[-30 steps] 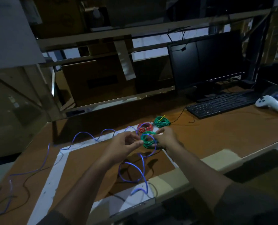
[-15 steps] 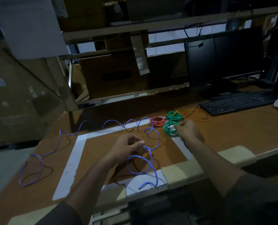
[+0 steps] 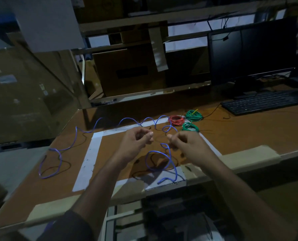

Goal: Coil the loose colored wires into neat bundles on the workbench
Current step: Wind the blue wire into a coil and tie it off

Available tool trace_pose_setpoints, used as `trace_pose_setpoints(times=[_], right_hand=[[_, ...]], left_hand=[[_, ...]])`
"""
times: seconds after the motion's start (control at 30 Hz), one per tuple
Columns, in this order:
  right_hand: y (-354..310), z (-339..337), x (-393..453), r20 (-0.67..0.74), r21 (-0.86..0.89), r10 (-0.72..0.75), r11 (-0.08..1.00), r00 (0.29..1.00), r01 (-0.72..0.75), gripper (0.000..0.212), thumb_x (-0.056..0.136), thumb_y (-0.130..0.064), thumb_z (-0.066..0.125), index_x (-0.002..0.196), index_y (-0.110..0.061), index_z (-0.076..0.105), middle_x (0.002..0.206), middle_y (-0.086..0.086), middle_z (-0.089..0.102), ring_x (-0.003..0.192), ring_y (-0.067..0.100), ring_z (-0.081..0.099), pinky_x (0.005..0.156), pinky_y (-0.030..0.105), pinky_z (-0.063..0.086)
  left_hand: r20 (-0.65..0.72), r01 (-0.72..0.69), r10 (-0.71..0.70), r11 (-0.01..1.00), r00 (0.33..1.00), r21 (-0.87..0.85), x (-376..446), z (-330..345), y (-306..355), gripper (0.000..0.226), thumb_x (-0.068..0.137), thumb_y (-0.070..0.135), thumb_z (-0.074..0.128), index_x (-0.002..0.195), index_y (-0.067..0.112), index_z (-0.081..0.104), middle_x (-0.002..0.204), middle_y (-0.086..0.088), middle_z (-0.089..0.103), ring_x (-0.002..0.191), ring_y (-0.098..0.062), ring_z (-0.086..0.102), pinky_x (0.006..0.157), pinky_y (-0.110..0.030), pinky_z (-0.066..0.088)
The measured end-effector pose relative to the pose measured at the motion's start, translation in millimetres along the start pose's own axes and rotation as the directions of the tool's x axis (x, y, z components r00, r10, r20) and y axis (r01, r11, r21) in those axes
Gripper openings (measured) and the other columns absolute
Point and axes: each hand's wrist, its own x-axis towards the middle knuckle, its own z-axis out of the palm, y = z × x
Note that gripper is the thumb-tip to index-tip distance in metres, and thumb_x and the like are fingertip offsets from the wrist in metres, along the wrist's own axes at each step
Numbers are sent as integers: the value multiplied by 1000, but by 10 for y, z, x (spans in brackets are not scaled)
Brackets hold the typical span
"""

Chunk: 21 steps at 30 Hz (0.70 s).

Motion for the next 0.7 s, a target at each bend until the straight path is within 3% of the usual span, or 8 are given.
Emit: trace_pose_setpoints(times=[0.07,0.17,0.27,0.37,0.43,0.5,0.6,0.7], right_hand=[[-35,80,-185,93,-45,0,999,996,5,19,92,-43,70,93,-24,69,87,6,72,77,21,68,64,29,53],[-55,142,-282,55,-34,11,999,998,-9,13,91,-24,75,100,-24,65,86,8,71,78,17,69,64,25,53],[-162,205,-320,13,146,-11,989,1000,9,13,93,-10,71,102,-17,64,83,11,72,74,16,69,59,24,53],[-321,302,-336,62,374,-33,927,998,7,9,97,-9,64,103,-4,68,86,12,73,74,15,67,61,22,56],[-433,373,-346,111,506,-25,862,994,-35,21,102,-15,56,106,0,70,90,13,74,75,17,67,66,24,58],[-522,440,-342,132,502,-39,864,990,-33,29,106,-19,48,111,-3,72,98,13,77,82,18,70,73,26,58],[-586,558,-331,153,418,-154,905,976,77,29,106,-10,46,115,-12,74,106,2,78,101,12,72,79,24,57],[-627,644,-341,172,385,-234,910,957,153,36,103,0,47,117,-19,74,109,-7,78,97,3,70,79,19,53]], left_hand=[[-37,-15,14,1000,999,-21,-89,-42,34,15,100,21,65,110,10,70,92,-8,78,84,-14,72,75,-26,55],[-65,-40,38,999,997,-30,-232,-89,93,14,100,20,66,108,10,70,89,-9,76,81,-15,70,73,-26,55],[-122,-86,82,996,989,-27,-416,-120,188,16,98,23,69,95,8,65,75,-7,66,69,-13,62,63,-22,51],[-151,-74,64,995,986,-68,-658,-159,292,30,96,36,67,80,11,58,64,-5,58,59,-12,54,55,-21,47],[-12,0,-2,992,1000,-130,-844,-156,340,41,94,48,61,84,8,62,66,-5,63,60,-15,60,59,-26,52],[93,55,-42,987,995,-151,-1003,-142,367,48,93,50,58,94,3,65,76,-4,70,70,-17,66,70,-32,56],[52,21,-18,997,998,-69,-1175,-205,395,45,91,43,61,97,-2,64,81,-2,75,79,-11,70,81,-33,57],[53,-45,45,999,998,-3,-1292,-321,406,30,103,30,58,98,2,67,93,-4,77,93,-13,73,90,-31,57]])
